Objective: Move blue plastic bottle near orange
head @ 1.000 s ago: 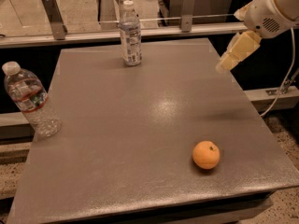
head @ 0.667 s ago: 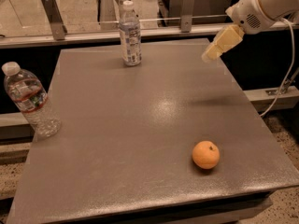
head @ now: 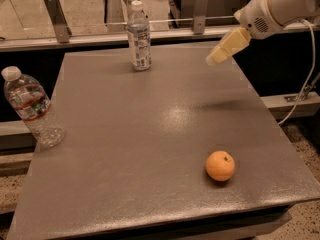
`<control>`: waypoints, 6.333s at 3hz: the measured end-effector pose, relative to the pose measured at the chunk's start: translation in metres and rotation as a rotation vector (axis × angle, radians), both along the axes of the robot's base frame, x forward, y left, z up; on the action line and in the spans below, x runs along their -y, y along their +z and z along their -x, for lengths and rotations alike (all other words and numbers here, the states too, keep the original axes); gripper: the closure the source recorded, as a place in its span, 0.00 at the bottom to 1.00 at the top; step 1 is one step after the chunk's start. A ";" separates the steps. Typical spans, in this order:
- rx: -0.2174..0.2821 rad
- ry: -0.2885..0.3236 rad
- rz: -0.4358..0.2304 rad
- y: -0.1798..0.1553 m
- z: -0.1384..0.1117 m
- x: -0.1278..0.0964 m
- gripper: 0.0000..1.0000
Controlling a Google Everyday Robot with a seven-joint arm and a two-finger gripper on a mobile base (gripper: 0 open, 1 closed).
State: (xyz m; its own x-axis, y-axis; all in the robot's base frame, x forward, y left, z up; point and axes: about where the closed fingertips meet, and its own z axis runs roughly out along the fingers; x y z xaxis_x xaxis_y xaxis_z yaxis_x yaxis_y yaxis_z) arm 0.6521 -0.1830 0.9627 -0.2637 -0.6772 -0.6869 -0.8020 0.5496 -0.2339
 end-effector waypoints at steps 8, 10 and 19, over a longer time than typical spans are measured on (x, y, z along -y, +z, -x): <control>0.125 0.138 -0.516 -0.054 -0.128 -0.212 0.62; 0.138 0.190 -0.546 -0.007 -0.080 -0.180 1.00; -0.038 0.461 -0.503 -0.039 0.180 -0.095 1.00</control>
Offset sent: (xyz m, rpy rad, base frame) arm 0.0555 0.1926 -0.0163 0.5048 -0.0336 0.1819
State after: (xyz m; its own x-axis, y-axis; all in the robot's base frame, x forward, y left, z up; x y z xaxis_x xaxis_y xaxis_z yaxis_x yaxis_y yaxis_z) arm 0.4717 -0.0883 0.9237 -0.0549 -0.3265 -0.9436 -0.9828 0.1847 -0.0067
